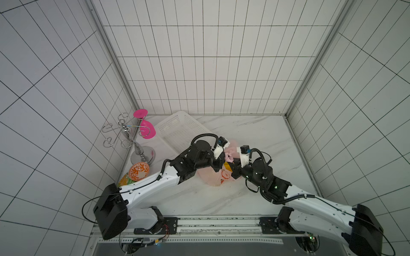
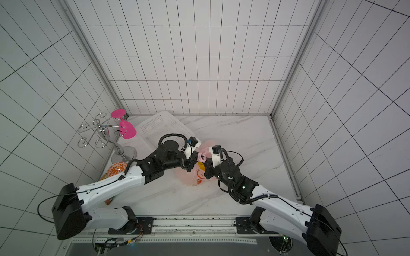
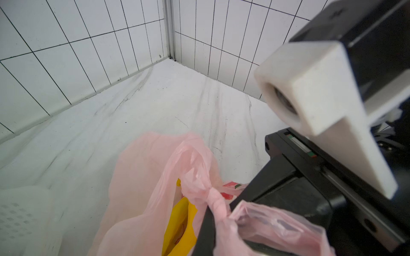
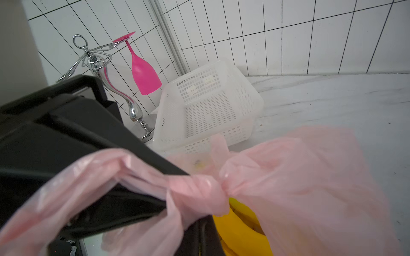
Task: Place the banana into a plastic bag & tie a knot
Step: Cross the plastic bag at the center of the board.
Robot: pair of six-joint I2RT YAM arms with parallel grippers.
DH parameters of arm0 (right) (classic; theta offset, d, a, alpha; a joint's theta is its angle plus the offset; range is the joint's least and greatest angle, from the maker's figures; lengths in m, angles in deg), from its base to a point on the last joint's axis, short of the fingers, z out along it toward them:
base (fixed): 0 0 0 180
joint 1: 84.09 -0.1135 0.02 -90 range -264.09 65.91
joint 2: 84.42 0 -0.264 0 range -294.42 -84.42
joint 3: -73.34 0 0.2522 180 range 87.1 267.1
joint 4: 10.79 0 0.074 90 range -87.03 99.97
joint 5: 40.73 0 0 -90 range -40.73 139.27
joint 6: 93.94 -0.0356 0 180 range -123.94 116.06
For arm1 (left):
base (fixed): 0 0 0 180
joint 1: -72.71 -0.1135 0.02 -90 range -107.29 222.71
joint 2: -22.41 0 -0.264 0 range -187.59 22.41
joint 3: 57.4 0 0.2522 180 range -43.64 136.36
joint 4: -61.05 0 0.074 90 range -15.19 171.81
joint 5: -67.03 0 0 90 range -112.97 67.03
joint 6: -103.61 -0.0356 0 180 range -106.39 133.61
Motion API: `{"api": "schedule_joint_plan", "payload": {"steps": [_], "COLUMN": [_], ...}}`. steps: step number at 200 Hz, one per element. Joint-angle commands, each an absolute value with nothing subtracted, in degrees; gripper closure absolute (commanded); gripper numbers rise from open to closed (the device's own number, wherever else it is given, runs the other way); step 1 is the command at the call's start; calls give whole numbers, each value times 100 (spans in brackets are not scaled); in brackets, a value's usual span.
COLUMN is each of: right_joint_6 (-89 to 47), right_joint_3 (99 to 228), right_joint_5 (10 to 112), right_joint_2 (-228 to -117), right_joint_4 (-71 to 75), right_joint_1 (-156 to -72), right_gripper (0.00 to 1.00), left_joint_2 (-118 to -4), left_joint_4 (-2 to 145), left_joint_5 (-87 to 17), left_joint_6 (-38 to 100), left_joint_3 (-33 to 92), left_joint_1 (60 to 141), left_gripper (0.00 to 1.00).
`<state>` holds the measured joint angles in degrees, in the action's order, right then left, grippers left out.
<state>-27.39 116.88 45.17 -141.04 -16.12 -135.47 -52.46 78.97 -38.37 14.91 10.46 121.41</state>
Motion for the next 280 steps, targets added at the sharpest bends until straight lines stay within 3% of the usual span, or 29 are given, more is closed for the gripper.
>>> {"api": "schedule_joint_plan", "payload": {"steps": [1, 22, 60, 109, 164, 181, 208, 251, 280], "right_joint_6": [-2849, -3014, -3369, -2995, -2969, -2985, -3004, -3040, -3040], "right_joint_3": [11636, 11409, 10854, 10945, 10666, 10625, 10661, 10793, 10816], "right_joint_5": [4605, 4612, 5663, 5613, 5656, 5674, 5691, 5752, 5797], "right_joint_2": [-14365, -14441, -14402, -14428, -14374, -14460, -14582, -14620, -14646], "right_joint_4": [-2026, -2657, -4531, -3862, -3823, -3902, -4060, -4159, -4185], "right_joint_1": [-13564, -13362, -12899, -12901, -12997, -13001, -12997, -12997, -12999], "right_gripper": [100, 100, 100, 100, 100, 100, 100, 100, 100], "left_joint_2": [-5245, -5130, -4963, -4571, -4455, -4283, -3939, -3435, -3043], "left_joint_4": [7507, 7523, 7688, 7980, 8185, 8215, 8260, 8645, 8880], "left_joint_5": [-4311, -4407, -4495, -3817, -3655, -3766, -3812, -3518, -2583], "left_joint_6": [1585, 1677, 1806, 1775, 1811, 1910, 2042, 2189, 2478], "left_joint_3": [1199, 1175, 1005, 782, 752, 686, 439, 279, 372], "left_joint_1": [12390, 12462, 12596, 12592, 12588, 12592, 12590, 12595, 12401], "left_gripper": [97, 97, 92, 77, 70, 59, 52, 49, 51]}}
